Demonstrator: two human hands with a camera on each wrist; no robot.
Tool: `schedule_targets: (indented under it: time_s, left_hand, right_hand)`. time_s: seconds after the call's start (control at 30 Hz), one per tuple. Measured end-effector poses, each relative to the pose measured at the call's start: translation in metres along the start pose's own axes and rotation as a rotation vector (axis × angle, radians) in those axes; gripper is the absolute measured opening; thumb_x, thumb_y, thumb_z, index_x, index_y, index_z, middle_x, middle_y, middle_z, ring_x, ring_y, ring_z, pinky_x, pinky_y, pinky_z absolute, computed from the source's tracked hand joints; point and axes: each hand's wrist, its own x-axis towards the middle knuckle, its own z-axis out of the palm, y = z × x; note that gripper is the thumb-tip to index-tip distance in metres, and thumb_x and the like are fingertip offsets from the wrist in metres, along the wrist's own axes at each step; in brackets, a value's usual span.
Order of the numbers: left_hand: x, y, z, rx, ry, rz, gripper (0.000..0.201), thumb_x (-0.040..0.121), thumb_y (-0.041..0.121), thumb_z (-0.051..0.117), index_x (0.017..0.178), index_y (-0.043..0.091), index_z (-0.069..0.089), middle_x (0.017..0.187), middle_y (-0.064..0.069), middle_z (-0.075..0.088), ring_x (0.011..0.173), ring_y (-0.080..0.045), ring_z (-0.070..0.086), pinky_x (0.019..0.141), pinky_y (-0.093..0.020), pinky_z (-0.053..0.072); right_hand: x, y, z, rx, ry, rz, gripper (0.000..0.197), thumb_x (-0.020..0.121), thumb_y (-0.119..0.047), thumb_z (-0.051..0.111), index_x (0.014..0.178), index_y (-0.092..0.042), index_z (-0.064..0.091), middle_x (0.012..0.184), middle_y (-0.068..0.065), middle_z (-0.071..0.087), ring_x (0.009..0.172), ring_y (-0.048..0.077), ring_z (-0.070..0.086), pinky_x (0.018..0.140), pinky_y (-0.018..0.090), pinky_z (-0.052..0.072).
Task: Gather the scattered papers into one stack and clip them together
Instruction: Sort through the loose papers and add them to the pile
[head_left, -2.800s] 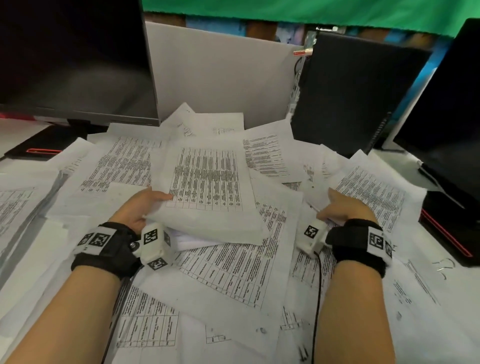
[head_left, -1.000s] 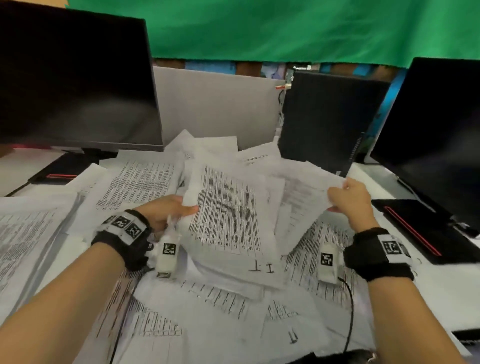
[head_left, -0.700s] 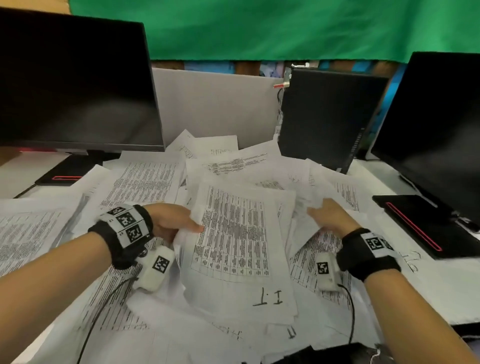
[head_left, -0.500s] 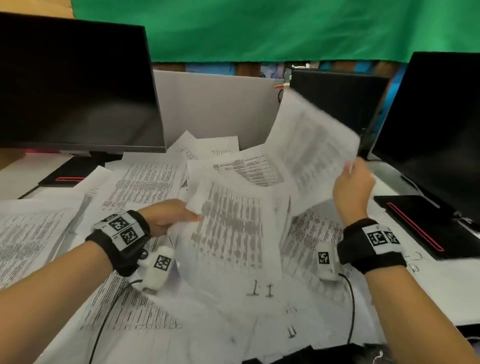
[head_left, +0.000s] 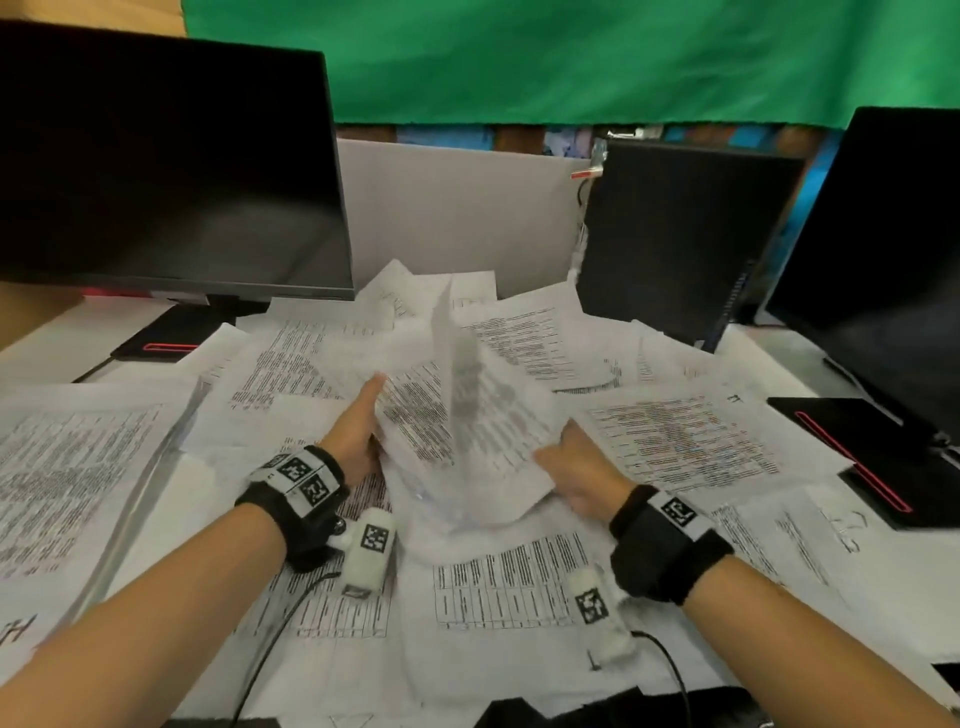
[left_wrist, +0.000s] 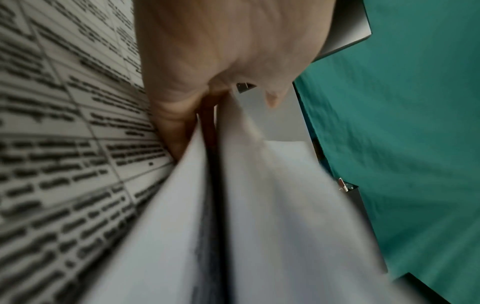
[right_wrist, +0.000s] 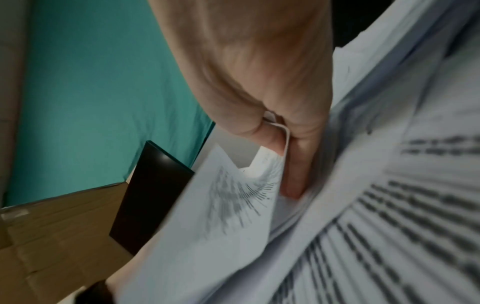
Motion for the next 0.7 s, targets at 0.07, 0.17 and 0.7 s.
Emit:
schedule_targets:
  time_s: [0.07,0.17,0.7]
  left_hand:
    - [0.002,0.002,0.003,0.098,0.079,0.011,0.087,0.081,0.065,0.056,0.146,0.012,0.032,0.147,-0.008,0.039,0.135,-0.027,0.038,0.112,-0.045,0.027]
    - [0.01,-0.003,0.004,0.23,0.216,0.058,0.073,0.065,0.035,0.085,0.121,0.001,0.052,0.123,-0.013,0.06,0.109,-0.03,0.059,0.096,-0.041,0.047]
    - [-0.081,0.098,0.039,0.272,0.284,1.058,0.02,0.092,-0.002,0.047,0.102,0.012,0.056,0.089,0.011,0.06,0.074,0.014,0.058,0.067,-0.009,0.046]
  right_hand:
    - [-0.001,0.002,0.006,0.011,-0.034,0.033,0.043,0.092,0.012,0.049,0.122,-0.017,0.06,0.108,0.004,0.069,0.1,0.022,0.066,0.084,0.042,0.058]
    - [-0.002,-0.001,0.004,0.008,-0.153,0.085,0.043,0.09,0.013,0.054,0.126,-0.011,0.06,0.116,0.009,0.068,0.107,0.027,0.066,0.074,0.036,0.059]
    - [0.001,-0.112,-0.031,0.384,-0.144,-0.375,0.042,0.094,-0.011,0.06,0.135,-0.01,0.053,0.122,0.006,0.07,0.112,0.022,0.068,0.088,0.037,0.058]
